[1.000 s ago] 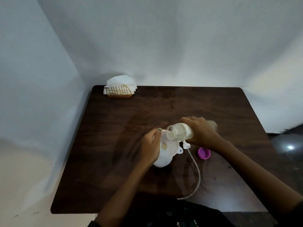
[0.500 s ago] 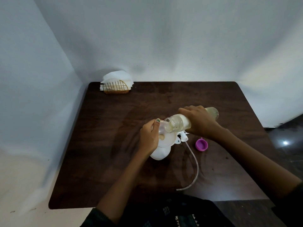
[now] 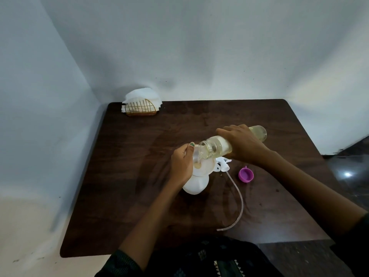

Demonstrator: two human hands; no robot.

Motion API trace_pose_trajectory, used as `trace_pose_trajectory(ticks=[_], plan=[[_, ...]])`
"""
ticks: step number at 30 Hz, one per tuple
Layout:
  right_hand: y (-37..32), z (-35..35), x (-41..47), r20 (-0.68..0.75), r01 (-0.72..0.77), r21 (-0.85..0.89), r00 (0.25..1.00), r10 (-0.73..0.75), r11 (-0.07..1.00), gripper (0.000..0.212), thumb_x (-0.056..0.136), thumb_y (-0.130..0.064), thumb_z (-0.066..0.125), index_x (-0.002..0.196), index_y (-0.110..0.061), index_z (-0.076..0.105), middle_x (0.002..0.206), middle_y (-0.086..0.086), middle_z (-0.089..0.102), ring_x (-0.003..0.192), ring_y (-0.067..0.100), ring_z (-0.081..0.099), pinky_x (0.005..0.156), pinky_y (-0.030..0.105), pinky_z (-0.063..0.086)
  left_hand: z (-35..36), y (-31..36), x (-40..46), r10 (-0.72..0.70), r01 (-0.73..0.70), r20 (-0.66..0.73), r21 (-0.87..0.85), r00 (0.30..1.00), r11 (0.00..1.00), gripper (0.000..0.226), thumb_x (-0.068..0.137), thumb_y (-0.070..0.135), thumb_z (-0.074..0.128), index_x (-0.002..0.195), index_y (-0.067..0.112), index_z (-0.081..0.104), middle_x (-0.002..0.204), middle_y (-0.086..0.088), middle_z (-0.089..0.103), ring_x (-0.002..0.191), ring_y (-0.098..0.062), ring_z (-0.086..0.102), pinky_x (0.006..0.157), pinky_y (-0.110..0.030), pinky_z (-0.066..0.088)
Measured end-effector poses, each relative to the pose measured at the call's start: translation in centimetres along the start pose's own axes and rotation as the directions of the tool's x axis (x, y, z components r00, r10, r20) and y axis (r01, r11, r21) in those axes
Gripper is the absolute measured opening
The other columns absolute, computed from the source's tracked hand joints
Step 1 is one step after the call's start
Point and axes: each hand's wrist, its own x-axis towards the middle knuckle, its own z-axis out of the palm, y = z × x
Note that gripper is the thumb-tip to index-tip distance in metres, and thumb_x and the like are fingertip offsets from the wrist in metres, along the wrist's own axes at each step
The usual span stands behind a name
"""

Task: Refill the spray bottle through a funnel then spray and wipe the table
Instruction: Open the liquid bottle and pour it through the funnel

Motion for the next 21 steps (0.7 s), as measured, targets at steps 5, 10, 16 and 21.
trace_pose_trajectory(ticks=[5,10,16,21], plan=[[-0.16,-0.09,-0.07,0.002,-0.002,0.005,1.0,0.002,1.0,0.046,0.069,-0.034,0.074,0.107,-0.019,0.054,0.097,0.001,0.063,0.091,0.025,0.058,0.079,0.039,0.037,-0.03,-0.24,0.13,-0.012,0.012,0.012,-0.008,1.0,1.0,0.029,0.099,0.02,0.042,0.08,0.007,0.06,0.07,0.001,0.057,0.066,-0.009,0.051,0.062,-0.024,0.038],[-0.46,0.0,-0.1,0.004,0.003,-0.005,1.0,-0.003,1.0,0.048,0.069,-0.035,0.074,0.109,-0.017,0.054,0.098,0.002,0.063,0.092,0.025,0.058,0.079,0.039,0.036,-0.18,-0.41,-0.08,-0.002,0.002,0.013,-0.015,1.0,1.0,0.03,0.099,0.02,0.041,0.081,0.005,0.06,0.07,0.001,0.056,0.066,-0.009,0.051,0.06,-0.021,0.038],[-0.62,-0.1,-0.03,0.01,0.008,-0.008,1.0,-0.008,1.0,0.05,0.069,-0.035,0.075,0.111,-0.017,0.055,0.1,0.003,0.063,0.093,0.025,0.058,0.081,0.04,0.037,-0.29,-0.49,0.0,0.001,-0.001,0.009,-0.003,1.0,1.0,0.031,0.099,0.019,0.042,0.082,0.002,0.061,0.069,-0.001,0.056,0.067,-0.012,0.051,0.064,-0.027,0.039],[-0.74,0.19,0.0,-0.01,0.009,-0.021,1.0,-0.01,1.0,0.046,0.068,-0.034,0.076,0.105,-0.017,0.055,0.093,0.002,0.063,0.087,0.026,0.059,0.076,0.038,0.036,-0.39,-0.71,0.06,0.012,-0.012,0.002,-0.007,1.0,1.0,0.035,0.098,0.019,0.042,0.08,-0.006,0.06,0.066,-0.003,0.053,0.062,-0.012,0.046,0.06,-0.028,0.035]])
